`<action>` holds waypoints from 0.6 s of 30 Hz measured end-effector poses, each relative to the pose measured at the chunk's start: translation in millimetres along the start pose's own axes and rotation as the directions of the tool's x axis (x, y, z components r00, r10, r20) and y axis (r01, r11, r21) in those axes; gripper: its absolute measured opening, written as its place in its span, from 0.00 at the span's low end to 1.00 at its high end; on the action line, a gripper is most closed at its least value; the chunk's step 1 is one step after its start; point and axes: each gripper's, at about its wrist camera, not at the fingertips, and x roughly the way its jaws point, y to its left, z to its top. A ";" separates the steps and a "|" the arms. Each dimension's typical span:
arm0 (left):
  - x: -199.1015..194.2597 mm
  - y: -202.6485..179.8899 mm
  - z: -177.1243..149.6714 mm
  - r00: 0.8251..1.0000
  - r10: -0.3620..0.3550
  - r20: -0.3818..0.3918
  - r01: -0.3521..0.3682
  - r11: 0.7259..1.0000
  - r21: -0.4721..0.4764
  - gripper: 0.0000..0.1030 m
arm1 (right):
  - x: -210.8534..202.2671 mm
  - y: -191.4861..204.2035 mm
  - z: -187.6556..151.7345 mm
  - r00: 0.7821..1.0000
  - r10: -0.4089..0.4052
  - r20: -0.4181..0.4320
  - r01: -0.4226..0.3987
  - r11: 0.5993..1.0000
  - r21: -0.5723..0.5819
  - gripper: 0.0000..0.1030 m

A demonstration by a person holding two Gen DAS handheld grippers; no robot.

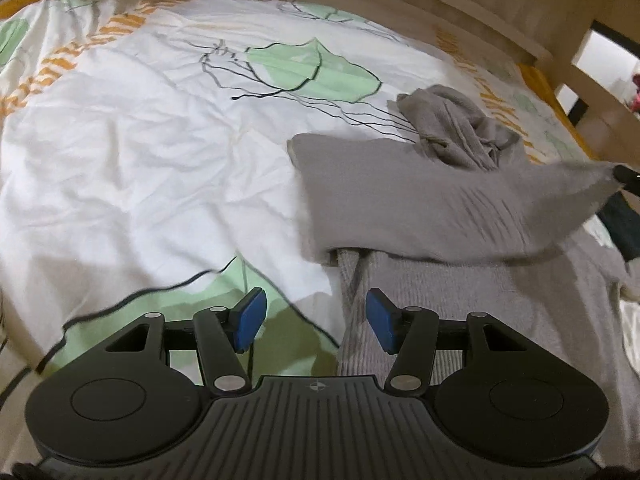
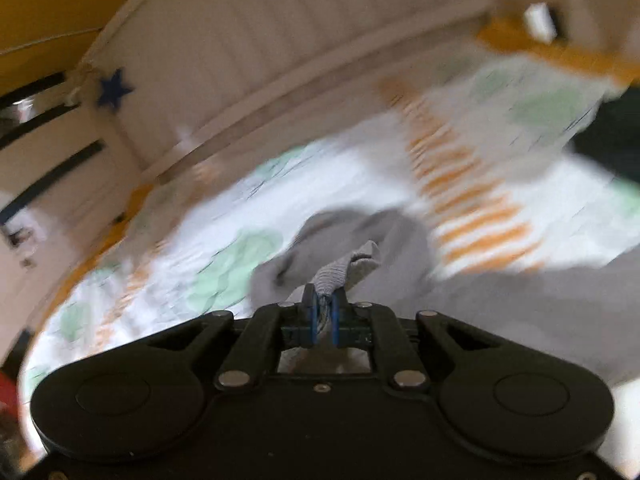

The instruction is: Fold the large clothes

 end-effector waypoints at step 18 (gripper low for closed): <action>46.3 -18.6 32.1 0.997 0.070 -0.045 -0.066 0.994 0.087 0.51 | 9.9 -21.4 -26.9 0.991 -0.019 -0.132 0.019 1.000 0.000 0.15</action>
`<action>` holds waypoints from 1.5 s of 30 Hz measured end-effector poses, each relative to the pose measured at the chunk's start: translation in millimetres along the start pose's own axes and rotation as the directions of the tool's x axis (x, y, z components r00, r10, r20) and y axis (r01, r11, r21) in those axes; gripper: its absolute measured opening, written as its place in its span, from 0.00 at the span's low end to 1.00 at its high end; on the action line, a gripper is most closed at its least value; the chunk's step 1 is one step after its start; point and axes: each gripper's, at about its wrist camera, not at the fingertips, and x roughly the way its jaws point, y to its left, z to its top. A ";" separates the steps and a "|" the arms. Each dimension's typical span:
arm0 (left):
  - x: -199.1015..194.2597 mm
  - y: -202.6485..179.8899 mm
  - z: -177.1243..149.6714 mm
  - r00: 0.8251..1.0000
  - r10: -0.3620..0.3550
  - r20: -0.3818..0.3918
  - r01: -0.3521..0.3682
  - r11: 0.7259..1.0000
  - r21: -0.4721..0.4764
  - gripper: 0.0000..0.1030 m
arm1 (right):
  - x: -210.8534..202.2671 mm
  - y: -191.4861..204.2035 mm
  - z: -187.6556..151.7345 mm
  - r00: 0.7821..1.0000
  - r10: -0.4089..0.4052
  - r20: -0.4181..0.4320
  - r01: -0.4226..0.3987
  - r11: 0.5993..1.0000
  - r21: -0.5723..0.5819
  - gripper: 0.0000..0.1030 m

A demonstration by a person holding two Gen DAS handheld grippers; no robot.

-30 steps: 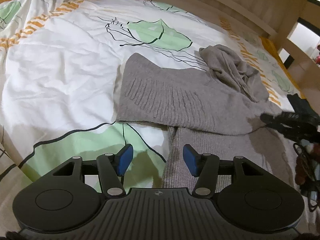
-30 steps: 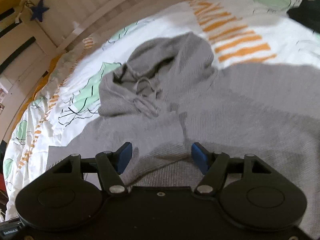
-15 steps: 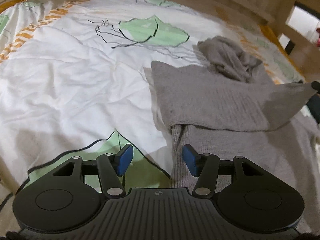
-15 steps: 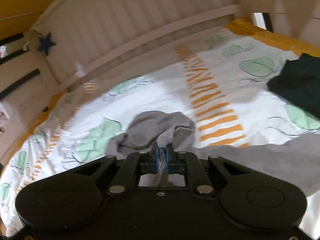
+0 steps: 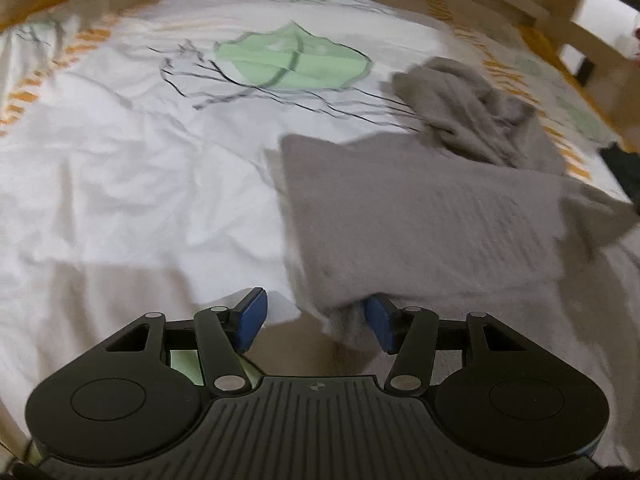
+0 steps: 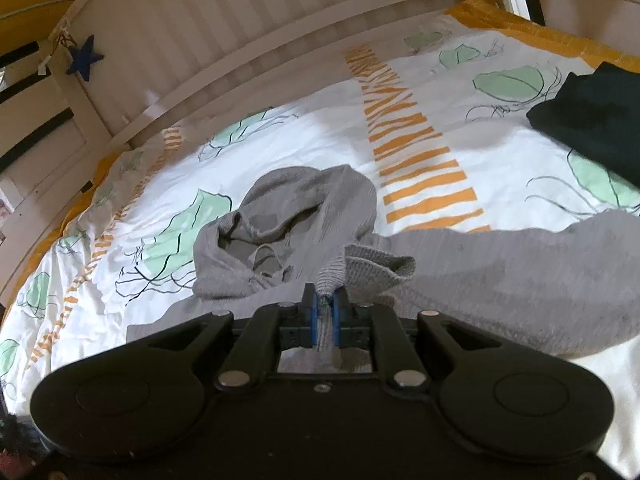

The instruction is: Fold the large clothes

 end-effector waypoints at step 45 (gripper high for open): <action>-42.7 35.7 -35.9 0.988 -0.096 -0.124 0.097 0.995 0.004 0.48 | -12.5 -28.6 -34.1 0.984 -0.165 -0.065 0.166 0.986 0.005 0.36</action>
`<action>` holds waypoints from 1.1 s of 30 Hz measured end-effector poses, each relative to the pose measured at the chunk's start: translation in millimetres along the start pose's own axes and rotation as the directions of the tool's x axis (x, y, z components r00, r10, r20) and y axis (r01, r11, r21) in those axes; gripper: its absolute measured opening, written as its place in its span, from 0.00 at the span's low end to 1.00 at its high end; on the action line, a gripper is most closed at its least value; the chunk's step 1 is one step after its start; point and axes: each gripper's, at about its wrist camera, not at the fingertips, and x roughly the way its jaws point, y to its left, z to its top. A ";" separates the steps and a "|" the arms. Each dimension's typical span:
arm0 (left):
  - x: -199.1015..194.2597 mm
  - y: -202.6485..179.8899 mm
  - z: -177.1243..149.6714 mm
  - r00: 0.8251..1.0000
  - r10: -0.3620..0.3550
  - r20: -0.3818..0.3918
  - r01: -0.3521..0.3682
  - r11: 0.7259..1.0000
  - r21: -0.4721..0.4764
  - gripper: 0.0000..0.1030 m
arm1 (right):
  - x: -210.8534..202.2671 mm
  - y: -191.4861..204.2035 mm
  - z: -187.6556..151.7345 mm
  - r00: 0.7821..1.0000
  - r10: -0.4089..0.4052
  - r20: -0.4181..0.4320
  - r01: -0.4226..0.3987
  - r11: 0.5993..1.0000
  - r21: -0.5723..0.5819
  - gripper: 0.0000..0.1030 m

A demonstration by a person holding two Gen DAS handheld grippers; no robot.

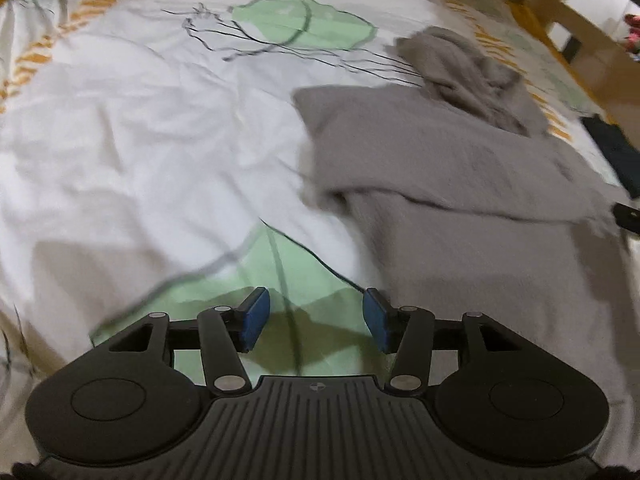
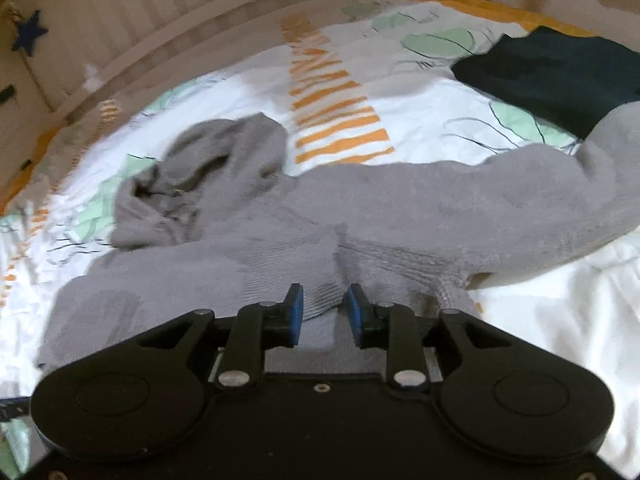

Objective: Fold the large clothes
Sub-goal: 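Move the right tool to the sleeve on the dark garment, grasp cuff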

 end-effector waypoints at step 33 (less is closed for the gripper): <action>47.7 -222.2 56.3 0.963 -0.163 0.213 0.131 0.979 0.155 0.72 | -100.9 -223.3 72.1 0.955 -0.220 0.198 0.168 0.954 0.250 0.79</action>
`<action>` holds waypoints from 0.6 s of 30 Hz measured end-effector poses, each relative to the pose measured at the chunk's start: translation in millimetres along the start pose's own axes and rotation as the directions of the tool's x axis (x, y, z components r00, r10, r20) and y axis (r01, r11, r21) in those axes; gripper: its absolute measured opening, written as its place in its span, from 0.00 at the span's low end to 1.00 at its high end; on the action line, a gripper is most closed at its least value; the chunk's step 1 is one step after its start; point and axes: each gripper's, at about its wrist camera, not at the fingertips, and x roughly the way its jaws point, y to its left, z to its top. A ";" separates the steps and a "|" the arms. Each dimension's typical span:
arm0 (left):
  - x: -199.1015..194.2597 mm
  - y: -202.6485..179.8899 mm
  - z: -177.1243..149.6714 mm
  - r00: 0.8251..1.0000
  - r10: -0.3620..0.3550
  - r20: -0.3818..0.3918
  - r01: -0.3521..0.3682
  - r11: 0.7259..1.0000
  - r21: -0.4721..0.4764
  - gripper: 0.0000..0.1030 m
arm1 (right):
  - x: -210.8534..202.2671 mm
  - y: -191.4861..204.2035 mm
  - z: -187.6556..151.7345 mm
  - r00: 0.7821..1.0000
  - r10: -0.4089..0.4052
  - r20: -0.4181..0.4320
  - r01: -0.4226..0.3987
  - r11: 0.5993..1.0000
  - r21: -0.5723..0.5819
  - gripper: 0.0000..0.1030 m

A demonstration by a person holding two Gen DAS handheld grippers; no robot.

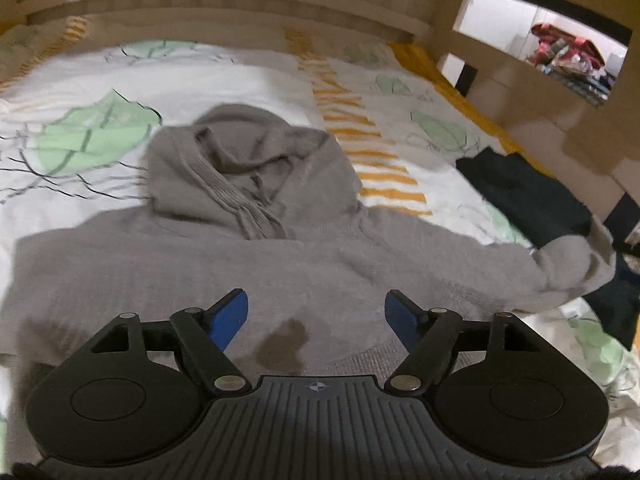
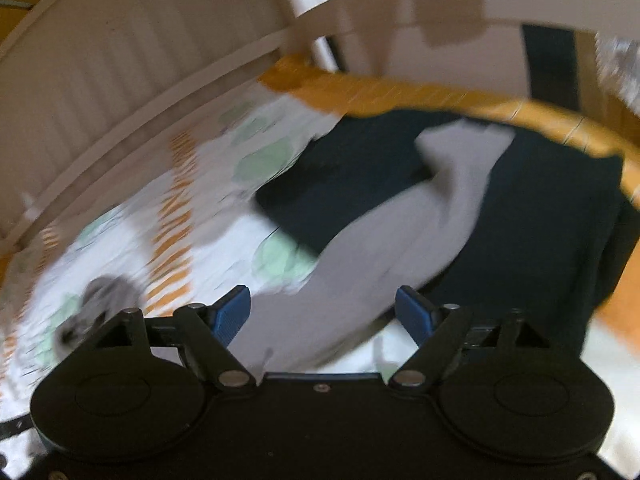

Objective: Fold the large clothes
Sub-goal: 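Move the right tool to the sleeve on the dark garment, grasp cuff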

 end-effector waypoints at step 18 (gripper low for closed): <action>48.6 -12.9 -41.6 0.993 0.091 -0.075 -0.077 0.982 0.173 0.80 | 53.4 -116.5 52.5 1.000 -0.004 0.031 -0.007 0.940 0.341 0.60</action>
